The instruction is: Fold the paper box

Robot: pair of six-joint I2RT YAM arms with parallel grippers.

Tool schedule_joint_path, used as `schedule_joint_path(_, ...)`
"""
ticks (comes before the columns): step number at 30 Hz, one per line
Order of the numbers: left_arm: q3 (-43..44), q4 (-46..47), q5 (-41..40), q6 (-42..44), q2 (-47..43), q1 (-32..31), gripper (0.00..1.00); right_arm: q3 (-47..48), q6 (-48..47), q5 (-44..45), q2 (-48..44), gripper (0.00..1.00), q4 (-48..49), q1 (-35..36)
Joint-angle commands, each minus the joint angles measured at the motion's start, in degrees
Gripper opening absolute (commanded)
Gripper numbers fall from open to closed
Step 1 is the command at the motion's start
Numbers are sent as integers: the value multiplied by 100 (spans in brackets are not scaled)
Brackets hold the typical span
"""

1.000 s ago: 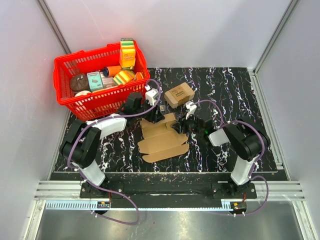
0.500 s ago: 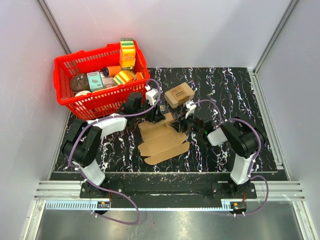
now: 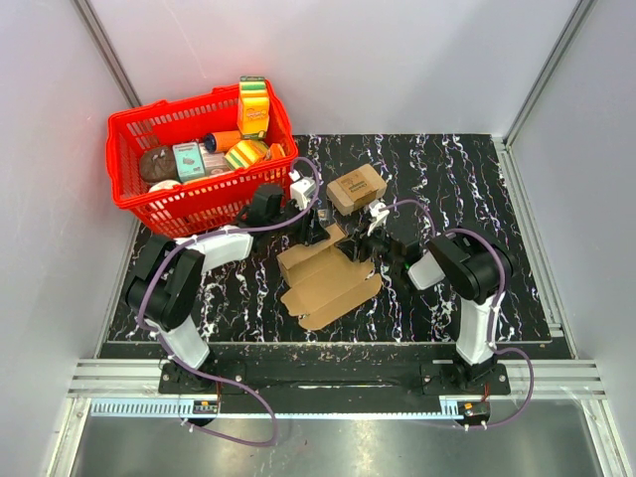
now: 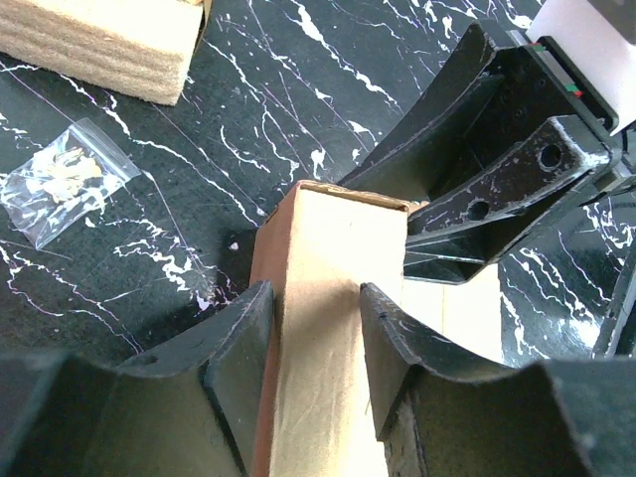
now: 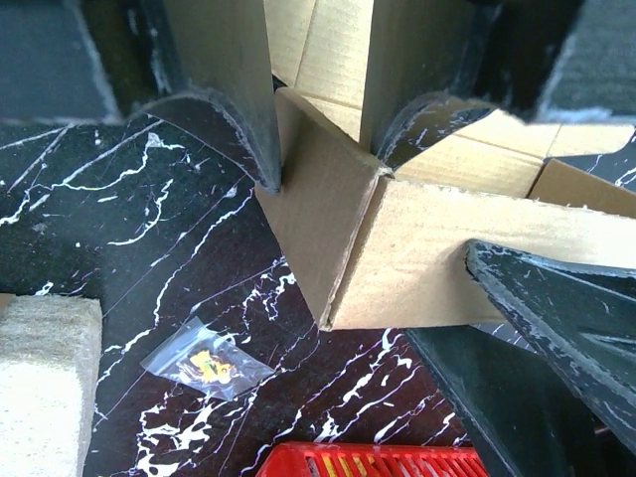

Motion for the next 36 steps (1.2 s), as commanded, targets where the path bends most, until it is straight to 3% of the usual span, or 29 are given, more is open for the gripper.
schedule_joint_path(1, 34, 254, 185, -37, 22, 18, 45, 171, 51, -32, 146, 41, 825, 82)
schedule_joint_path(24, -353, 553, 194, -300, -101, -149, 43, 30, -63, 899, 216, 29, 1239, 451)
schedule_joint_path(36, -476, 615, 212, -283, -154, -149, 43, -31, -151, 1198, 155, 18, 1195, 530)
